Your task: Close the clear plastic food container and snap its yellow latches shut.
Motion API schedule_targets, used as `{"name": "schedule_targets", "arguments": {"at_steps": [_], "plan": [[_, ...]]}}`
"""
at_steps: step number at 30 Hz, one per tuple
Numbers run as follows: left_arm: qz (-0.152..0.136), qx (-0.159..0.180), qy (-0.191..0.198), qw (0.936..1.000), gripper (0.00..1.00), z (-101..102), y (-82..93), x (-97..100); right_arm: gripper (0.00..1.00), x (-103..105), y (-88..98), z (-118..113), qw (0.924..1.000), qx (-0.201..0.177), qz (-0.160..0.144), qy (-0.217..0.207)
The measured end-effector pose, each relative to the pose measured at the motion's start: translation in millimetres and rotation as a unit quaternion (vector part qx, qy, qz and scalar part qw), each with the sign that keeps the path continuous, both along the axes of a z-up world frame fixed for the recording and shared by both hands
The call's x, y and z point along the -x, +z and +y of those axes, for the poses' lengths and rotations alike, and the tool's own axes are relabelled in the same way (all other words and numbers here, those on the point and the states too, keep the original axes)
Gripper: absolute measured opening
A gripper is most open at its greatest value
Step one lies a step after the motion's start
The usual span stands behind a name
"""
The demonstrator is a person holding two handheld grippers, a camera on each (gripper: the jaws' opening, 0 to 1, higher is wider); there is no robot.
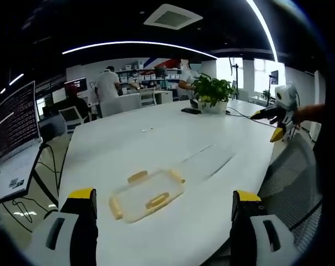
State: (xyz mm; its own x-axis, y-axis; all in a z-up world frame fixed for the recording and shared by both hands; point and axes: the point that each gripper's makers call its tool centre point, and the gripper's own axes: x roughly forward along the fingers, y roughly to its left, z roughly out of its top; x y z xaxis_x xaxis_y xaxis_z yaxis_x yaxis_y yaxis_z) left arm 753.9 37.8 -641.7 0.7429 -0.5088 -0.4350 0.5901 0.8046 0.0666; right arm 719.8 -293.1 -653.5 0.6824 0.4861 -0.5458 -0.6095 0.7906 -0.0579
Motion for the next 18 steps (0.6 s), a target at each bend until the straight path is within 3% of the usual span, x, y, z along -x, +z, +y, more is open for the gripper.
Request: {"name": "schedule_targets", "arguments": {"at_steps": [18], "plan": [[-0.004, -0.001, -0.007, 1.0, 0.99, 14.1, 6.6, -21.1, 0.96, -18.7, 3.8, 12.4, 0.9983, 0.022, 0.012, 0.054]]}}
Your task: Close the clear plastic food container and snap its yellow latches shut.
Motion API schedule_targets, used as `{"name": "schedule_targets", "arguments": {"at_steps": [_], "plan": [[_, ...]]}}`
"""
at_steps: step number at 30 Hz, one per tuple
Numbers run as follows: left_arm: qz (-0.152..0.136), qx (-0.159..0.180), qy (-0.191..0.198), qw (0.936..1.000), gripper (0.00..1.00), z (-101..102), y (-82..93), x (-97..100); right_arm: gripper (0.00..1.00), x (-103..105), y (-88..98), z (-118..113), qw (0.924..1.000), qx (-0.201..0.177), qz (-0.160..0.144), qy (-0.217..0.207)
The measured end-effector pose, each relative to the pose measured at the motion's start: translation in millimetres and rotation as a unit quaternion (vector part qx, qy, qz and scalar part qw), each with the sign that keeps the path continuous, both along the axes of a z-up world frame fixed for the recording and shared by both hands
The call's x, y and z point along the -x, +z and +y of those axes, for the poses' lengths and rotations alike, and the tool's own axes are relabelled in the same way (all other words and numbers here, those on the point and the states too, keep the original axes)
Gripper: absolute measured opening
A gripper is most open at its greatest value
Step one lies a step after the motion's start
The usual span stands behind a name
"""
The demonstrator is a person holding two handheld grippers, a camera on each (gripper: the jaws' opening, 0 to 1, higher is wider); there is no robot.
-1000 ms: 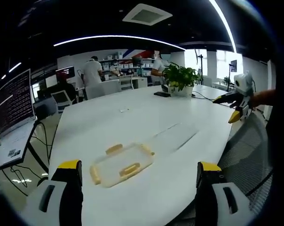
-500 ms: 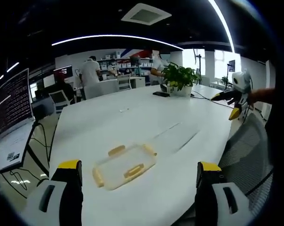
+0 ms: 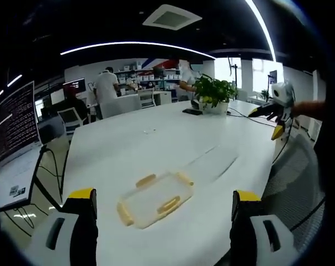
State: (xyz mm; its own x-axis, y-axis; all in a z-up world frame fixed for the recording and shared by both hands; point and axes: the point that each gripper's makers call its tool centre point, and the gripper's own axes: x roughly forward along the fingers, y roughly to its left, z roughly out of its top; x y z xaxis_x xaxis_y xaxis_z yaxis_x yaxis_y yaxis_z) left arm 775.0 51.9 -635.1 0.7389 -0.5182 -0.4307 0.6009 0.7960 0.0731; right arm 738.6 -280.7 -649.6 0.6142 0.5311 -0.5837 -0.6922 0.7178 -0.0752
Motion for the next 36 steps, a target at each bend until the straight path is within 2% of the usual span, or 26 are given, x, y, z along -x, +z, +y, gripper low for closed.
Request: {"name": "schedule_targets", "arguments": {"at_steps": [5, 10, 17, 36], "plan": [[0.005, -0.012, -0.01, 0.9999, 0.99, 2.8, -1.9, -4.2, 0.96, -6.9, 0.5, 6.1, 0.9998, 0.003, 0.007, 0.021], [0.007, -0.009, -0.013, 0.9999, 0.99, 5.5, -2.8, -9.3, 0.95, -14.2, 0.6, 9.7, 0.9993, 0.007, 0.009, 0.036], [0.018, -0.018, -0.027, 0.9993, 0.99, 4.4, -13.0, -15.5, 0.94, -22.1, 1.0, 16.7, 0.9982, 0.01, 0.015, 0.057], [0.043, -0.056, -0.077, 0.9945, 0.95, 5.4, -31.1, -34.0, 0.89, -44.6, -0.1, 41.6, 0.99, 0.034, 0.029, 0.134]]}}
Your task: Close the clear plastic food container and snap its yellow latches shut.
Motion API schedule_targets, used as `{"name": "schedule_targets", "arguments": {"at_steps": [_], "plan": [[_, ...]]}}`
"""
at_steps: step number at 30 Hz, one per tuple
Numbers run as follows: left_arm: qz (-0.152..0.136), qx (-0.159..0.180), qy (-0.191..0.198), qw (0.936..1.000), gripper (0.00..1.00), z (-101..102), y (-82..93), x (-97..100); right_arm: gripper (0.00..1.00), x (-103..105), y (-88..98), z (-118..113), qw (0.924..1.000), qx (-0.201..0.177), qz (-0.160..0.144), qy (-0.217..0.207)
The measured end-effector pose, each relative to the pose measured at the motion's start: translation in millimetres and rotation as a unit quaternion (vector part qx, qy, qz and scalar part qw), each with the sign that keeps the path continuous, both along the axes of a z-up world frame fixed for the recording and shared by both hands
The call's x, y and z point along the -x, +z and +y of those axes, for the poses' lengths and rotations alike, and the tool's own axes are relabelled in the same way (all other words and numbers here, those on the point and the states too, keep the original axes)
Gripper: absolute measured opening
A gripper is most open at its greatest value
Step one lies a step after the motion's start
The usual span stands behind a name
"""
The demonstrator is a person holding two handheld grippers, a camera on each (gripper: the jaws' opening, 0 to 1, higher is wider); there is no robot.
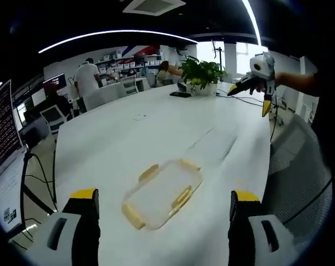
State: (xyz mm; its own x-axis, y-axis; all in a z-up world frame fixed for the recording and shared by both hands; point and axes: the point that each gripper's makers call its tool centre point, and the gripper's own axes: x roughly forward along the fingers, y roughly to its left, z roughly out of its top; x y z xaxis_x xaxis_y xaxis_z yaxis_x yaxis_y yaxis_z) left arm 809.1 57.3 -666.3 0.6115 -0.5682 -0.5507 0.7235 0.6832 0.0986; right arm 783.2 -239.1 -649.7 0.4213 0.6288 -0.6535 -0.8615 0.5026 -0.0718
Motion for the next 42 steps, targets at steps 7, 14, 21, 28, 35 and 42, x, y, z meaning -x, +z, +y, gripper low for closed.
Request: {"name": "schedule_targets", "arguments": {"at_steps": [7, 14, 21, 28, 35, 42], "plan": [[0.006, -0.013, -0.011, 0.9998, 0.93, 4.2, -6.3, -6.2, 0.88, -9.9, 1.3, 9.5, 0.9997, 0.006, -0.001, 0.024], [0.013, -0.026, -0.022, 0.9993, 0.9, 8.9, -13.4, -10.4, 0.84, -22.8, 0.0, 23.8, 0.9986, 0.012, -0.006, 0.051], [0.017, -0.043, -0.041, 0.9981, 0.84, 11.8, -20.3, -16.3, 0.81, -35.6, -1.4, 40.8, 0.9968, 0.018, -0.008, 0.078], [0.017, -0.066, -0.062, 0.9958, 0.75, 16.5, -26.5, -24.9, 0.77, -43.1, -4.9, 60.5, 0.9942, 0.022, -0.005, 0.105], [0.026, -0.086, -0.078, 0.9929, 0.7, 20.5, -34.0, -31.1, 0.75, -49.9, -10.9, 75.0, 0.9915, 0.034, -0.002, 0.126], [0.041, -0.107, -0.106, 0.9878, 0.64, 21.3, -43.1, -35.3, 0.71, -58.4, -15.5, 89.5, 0.9888, 0.046, -0.002, 0.142]]}}
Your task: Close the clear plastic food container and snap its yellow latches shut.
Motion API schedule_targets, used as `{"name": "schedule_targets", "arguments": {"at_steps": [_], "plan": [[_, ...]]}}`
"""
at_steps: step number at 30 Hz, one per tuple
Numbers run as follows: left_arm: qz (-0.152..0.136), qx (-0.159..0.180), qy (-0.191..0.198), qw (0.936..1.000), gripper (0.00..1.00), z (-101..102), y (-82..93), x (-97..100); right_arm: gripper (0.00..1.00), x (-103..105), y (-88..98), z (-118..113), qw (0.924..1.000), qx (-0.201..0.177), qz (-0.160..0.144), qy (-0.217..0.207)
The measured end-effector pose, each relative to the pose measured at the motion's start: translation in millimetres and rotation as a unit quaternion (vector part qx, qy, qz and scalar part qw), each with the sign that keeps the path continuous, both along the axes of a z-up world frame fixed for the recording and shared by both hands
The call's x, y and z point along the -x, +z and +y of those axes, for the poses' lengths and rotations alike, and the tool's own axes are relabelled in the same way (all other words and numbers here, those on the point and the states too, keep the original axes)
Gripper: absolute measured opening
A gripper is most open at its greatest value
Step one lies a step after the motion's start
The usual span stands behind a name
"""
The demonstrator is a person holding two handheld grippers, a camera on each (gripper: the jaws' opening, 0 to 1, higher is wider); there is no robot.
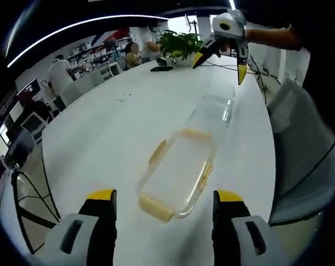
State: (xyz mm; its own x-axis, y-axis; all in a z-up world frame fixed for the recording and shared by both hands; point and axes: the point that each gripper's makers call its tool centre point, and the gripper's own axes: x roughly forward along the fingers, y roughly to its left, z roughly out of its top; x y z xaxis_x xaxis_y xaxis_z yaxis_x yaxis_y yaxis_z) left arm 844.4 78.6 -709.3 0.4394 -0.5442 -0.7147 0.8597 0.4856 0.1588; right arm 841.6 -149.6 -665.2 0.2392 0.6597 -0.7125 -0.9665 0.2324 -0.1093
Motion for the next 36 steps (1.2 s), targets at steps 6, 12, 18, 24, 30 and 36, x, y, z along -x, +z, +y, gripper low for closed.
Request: {"name": "schedule_targets", "arguments": {"at_steps": [6, 12, 18, 24, 30, 36], "plan": [[0.004, -0.038, -0.022, 0.999, 0.58, 6.4, -11.6, -6.9, 0.69, -8.1, -5.8, 17.7, 0.9999, 0.01, 0.004, 0.013], [0.017, -0.062, -0.036, 0.9973, 0.56, 13.3, -20.3, -9.8, 0.66, -12.4, -11.7, 37.0, 0.9996, 0.01, 0.009, 0.025], [0.026, -0.081, -0.052, 0.9951, 0.53, 19.3, -25.7, -13.9, 0.65, -15.2, -24.2, 50.7, 0.9987, 0.023, 0.021, 0.041], [0.036, -0.103, -0.077, 0.991, 0.48, 21.2, -34.8, -15.1, 0.6, -15.3, -42.2, 59.5, 0.9971, 0.039, 0.03, 0.057], [0.041, -0.116, -0.094, 0.988, 0.44, 20.3, -43.3, -17.0, 0.57, -15.4, -62.9, 58.7, 0.9944, 0.063, 0.039, 0.075], [0.046, -0.135, -0.115, 0.9831, 0.41, 19.9, -52.5, -17.2, 0.53, -13.7, -78.2, 60.1, 0.9921, 0.078, 0.056, 0.081]]}}
